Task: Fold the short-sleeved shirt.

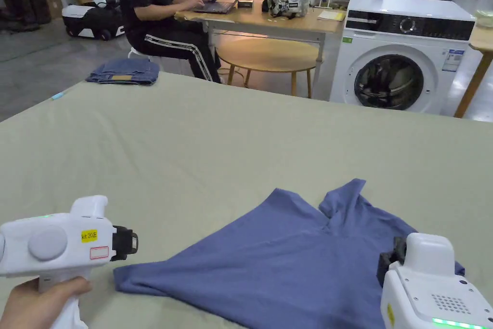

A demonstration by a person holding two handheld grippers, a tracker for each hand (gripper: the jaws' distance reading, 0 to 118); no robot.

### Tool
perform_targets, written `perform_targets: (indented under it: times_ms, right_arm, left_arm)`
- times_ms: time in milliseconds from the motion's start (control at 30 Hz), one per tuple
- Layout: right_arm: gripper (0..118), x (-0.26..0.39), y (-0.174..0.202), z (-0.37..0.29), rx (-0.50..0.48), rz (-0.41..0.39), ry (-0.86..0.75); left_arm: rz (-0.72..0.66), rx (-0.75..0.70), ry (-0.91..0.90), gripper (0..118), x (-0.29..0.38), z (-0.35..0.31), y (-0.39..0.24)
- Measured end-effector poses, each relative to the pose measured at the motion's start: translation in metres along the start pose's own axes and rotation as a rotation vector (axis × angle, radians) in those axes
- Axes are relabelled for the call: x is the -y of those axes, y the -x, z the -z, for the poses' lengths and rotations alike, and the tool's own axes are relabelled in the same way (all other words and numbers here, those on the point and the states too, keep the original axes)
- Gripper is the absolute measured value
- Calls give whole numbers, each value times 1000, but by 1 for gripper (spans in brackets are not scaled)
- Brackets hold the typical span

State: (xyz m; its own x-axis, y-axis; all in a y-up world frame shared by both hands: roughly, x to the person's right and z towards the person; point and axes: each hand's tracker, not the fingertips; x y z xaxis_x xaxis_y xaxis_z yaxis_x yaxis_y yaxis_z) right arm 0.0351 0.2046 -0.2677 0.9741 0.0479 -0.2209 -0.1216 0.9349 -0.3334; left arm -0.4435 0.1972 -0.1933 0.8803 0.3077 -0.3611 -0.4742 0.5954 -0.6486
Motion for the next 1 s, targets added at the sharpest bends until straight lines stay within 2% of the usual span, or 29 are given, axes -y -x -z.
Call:
perform_targets:
  times_ms: [100,200,333,467,567,667,700,733,767,1000]
  right_arm:
    - [0,-1,3,-2,-7,-17,20]
    - [0,9,4,3,-11,-26,33]
    - [0,14,5,5,-17,-21,52]
    - [0,14,6,5,-20,-20,64]
    - [0,16,6,6,-20,-18,75]
    - [0,19,5,10,-20,-14,88]
    - [0,21,5,12,-20,-11,93]
    - [0,22,5,14,-23,-7,100]
    - [0,23,4,15,-29,2,109]
    - [0,20,-10,31,-42,40,153]
  left_arm:
    - [-33,-57,29,31,6,-4,5]
    - [-43,-90,74,47,7,10,12]
    - [-75,-103,145,47,7,41,20]
    - [-73,-201,193,47,12,68,15]
    - [-24,-252,172,41,17,72,4]
    - [30,-294,150,18,23,73,-11]
    - [33,-295,149,4,23,74,-12]
    - [26,-280,150,0,23,73,-13]
    - [11,-226,152,0,23,74,-12]
    - [20,-210,111,0,27,56,-9]
